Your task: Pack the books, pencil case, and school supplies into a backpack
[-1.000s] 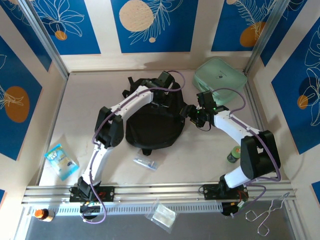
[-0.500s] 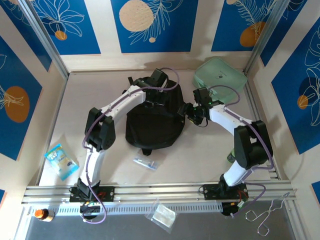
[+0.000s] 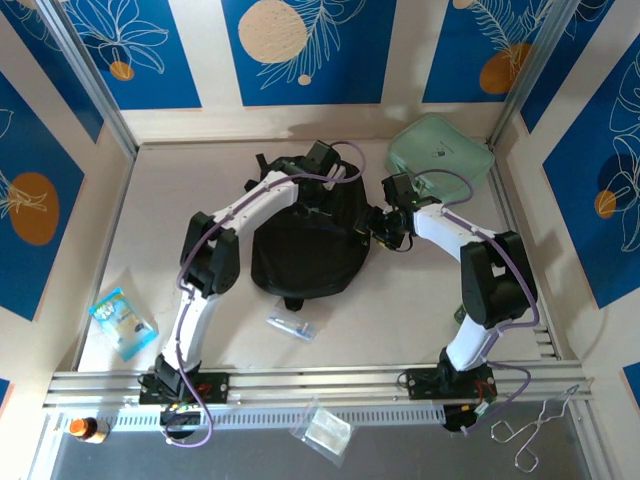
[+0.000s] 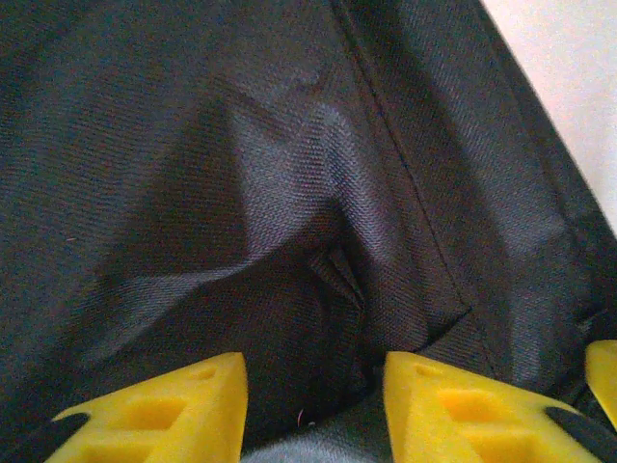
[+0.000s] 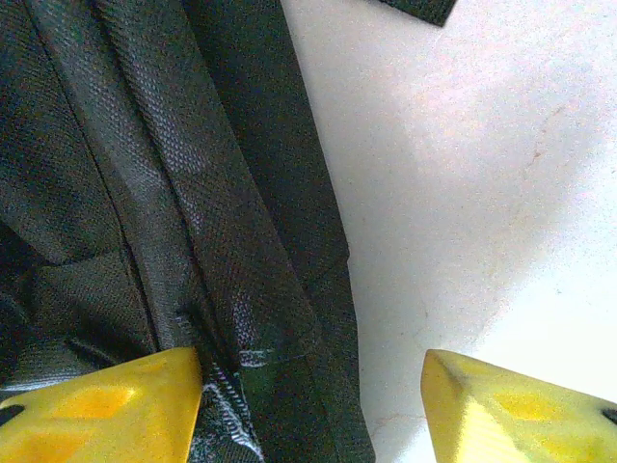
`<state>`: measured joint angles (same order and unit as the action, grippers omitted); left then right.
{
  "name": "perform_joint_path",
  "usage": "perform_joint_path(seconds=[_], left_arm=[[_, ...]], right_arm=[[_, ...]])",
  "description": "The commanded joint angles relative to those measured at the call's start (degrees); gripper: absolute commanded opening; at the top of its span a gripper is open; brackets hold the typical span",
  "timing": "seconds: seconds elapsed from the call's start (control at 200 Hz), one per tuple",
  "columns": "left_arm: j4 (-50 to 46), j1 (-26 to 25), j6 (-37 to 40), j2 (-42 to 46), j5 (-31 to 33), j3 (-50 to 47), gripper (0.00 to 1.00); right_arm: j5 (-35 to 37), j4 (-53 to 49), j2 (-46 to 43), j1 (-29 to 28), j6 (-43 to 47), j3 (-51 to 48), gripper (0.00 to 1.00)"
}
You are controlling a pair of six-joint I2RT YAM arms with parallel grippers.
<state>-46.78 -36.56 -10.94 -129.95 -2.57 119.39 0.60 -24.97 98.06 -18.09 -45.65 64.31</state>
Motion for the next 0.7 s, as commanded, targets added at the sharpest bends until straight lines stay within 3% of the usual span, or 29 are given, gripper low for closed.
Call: perform_joint_path(seconds=[0.0,0.195,0.43,0.695], left_arm=[[-2.8,0.2,1.0,-2.7,-2.1,3.5,0.38],[-4.8,0.3,-0.6,-6.2,0.0,6.7,0.36],[-3.8,1.2,-4.8,-5.2,2.7,7.4,0.11],[-0.5,3.5,-10.1,-1.6,-1.9,4.4,0.09]], right_arm=[[-1.6,-1.2,0.7,-0.5,0.2,0.5,0.62],[-1.6,-1.0,0.9,-0.9,0.1,0.2,0.62],[1.3,-2.8,2.2,-1.3,0.0,0.7,0.61],[5.4,-5.8,4.8,-1.6,-0.3,0.9,0.58]])
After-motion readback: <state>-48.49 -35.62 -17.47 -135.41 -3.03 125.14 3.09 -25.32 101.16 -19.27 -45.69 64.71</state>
